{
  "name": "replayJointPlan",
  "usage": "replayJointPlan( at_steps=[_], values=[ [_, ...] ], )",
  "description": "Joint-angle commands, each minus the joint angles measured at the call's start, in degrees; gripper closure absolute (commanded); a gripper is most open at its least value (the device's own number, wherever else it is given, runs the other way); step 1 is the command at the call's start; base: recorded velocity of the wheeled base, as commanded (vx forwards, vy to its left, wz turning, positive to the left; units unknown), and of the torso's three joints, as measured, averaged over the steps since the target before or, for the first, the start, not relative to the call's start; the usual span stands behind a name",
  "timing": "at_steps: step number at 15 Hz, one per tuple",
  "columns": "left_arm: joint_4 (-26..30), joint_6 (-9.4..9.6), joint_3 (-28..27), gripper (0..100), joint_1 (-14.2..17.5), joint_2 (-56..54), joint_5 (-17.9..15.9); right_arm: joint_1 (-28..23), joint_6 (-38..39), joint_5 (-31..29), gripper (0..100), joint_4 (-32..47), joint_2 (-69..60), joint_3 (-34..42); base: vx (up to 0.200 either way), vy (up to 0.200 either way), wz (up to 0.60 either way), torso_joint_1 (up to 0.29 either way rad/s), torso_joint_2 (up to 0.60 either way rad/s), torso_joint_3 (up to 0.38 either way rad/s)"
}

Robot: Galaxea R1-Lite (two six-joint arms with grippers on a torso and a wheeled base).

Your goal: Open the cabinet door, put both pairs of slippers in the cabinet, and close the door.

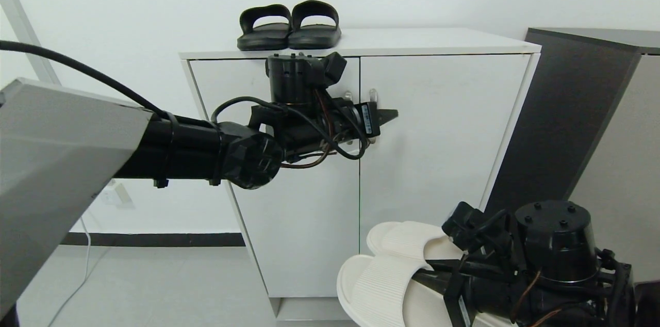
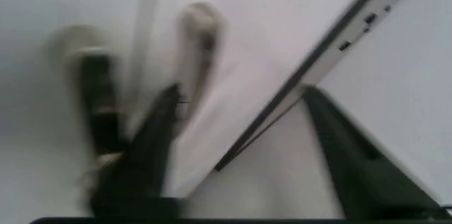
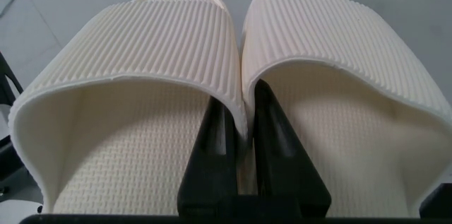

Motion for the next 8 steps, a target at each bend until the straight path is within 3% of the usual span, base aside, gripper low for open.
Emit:
replayJointPlan(
  at_steps=[1, 2, 4, 8],
  values=[
    [-0.3, -0.85, 0.1, 100, -0.2, -0.3, -0.6, 0.0, 0.0, 0.2, 100, 0.0, 0.0, 0.2, 0.000, 0.000, 0.00, 0.000, 0.00, 0.000],
    [-0.3, -1.99, 0.8, 100, -0.2, -1.2, -0.8, 0.2, 0.0, 0.6, 100, 0.1, -0.3, 0.3, 0.000, 0.000, 0.00, 0.000, 0.00, 0.000],
    [-1.0, -2.26, 4.2, 100, -0.5, -3.3, -1.5, 0.3, -0.2, 1.9, 100, 0.1, -0.6, 1.1, 0.000, 0.000, 0.00, 0.000, 0.00, 0.000],
    [-6.4, -2.26, 13.6, 100, -0.7, -8.4, -2.8, 0.4, -1.9, 12.7, 100, 0.0, -4.3, 4.9, 0.000, 0.000, 0.00, 0.000, 0.00, 0.000]
  ],
)
